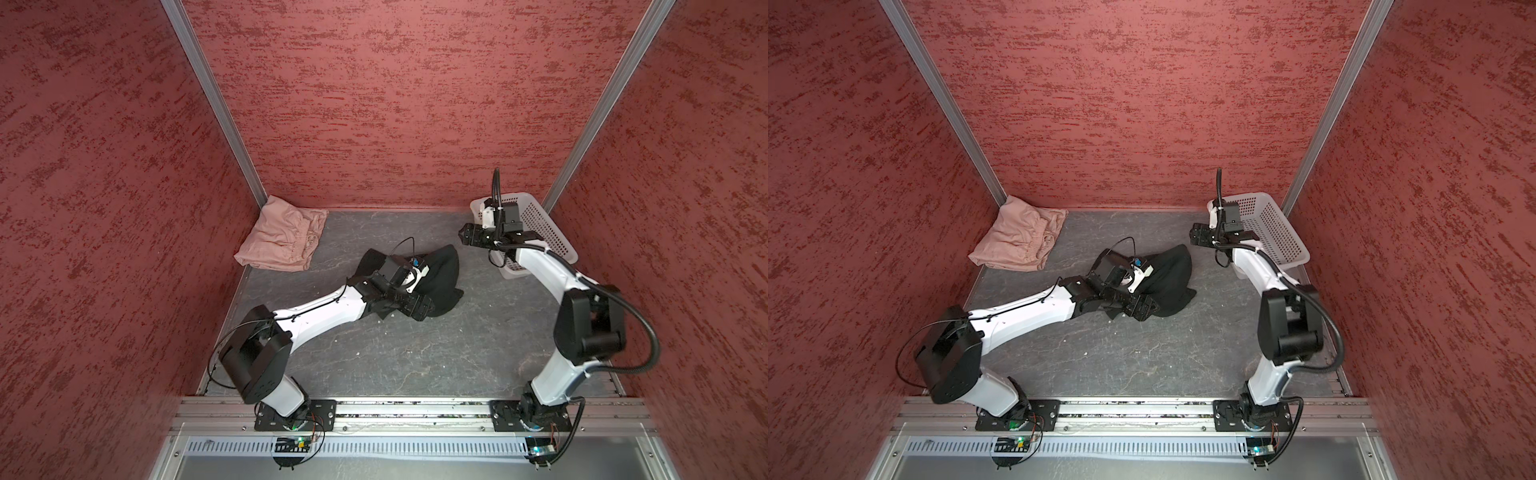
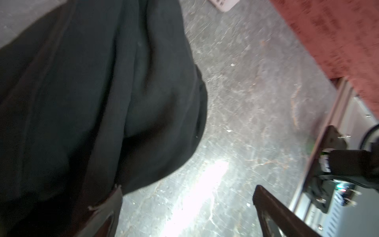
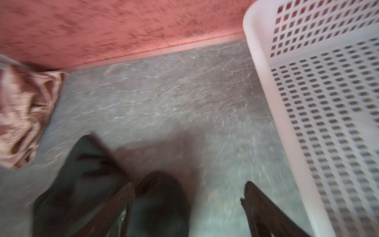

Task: Fold and stack the shorts

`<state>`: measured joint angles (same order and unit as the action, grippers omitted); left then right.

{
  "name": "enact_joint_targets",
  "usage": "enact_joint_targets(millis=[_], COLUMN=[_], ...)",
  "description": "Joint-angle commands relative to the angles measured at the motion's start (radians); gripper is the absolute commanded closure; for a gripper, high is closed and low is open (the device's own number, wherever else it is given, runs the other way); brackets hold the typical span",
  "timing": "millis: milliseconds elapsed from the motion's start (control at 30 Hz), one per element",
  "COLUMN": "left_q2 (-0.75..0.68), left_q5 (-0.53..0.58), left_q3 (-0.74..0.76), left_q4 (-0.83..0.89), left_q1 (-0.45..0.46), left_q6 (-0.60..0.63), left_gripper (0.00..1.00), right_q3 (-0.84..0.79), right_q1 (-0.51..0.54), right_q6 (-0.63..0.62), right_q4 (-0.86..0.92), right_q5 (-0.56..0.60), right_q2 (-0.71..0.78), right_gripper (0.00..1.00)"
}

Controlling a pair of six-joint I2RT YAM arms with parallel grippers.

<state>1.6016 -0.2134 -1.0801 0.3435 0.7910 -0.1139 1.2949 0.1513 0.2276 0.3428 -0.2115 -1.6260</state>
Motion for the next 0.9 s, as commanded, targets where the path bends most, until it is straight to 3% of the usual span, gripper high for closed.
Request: enact_joint_targets(millis=[0,67,167,333,500,633,700,867], left_q2=[0.053,0.076,0.119,0.188,0.259,0.31,0.32,0.302], left_q5=[0.104,0.17,0.153,0.164,0.152,0.164,0.161,0.16], left_q3=[-0.042,-0.051,-0.079,-0.115,-0.159,-0.205,-0.224,-0.258], left_q4=[0.04,0.025,0.046,0.086,0.096,0.106,0.109,0.134], left_q1=[0.044,0.073,0.083,0.088,0.093,0.09,0.085,0.051], left_q6=[0.115,0.176,0.224,0.267,0.274,0.27,0.272,0.255], left_gripper=[0.01,0.0,0.01,0.01,0.01,0.03,0.13,0.81], right_q3=[-0.139,-0.23,-0.356,-0.518,-0.578,-0.569,-0.556,-0.539], right_q1=[0.037,0.085,0.143,0.146,0.142,0.133,0.13,0.119], right_q6=[-0.011,-0.011,0.048,0.131,0.19,0.204,0.199,0.185], right_q4=[0.004,0.03,0.058,0.076,0.049,0.029,0.045,0.074], right_q5=[-0.05,-0.076,-0.052,0.001,0.018,-0.044,-0.042,-0.021], right_q2=[0.18,0.289,0.429,0.623,0.698,0.703,0.697,0.713], right_gripper=[0.15,0.15,0.14,0.14,0.13,0.12,0.12,0.15])
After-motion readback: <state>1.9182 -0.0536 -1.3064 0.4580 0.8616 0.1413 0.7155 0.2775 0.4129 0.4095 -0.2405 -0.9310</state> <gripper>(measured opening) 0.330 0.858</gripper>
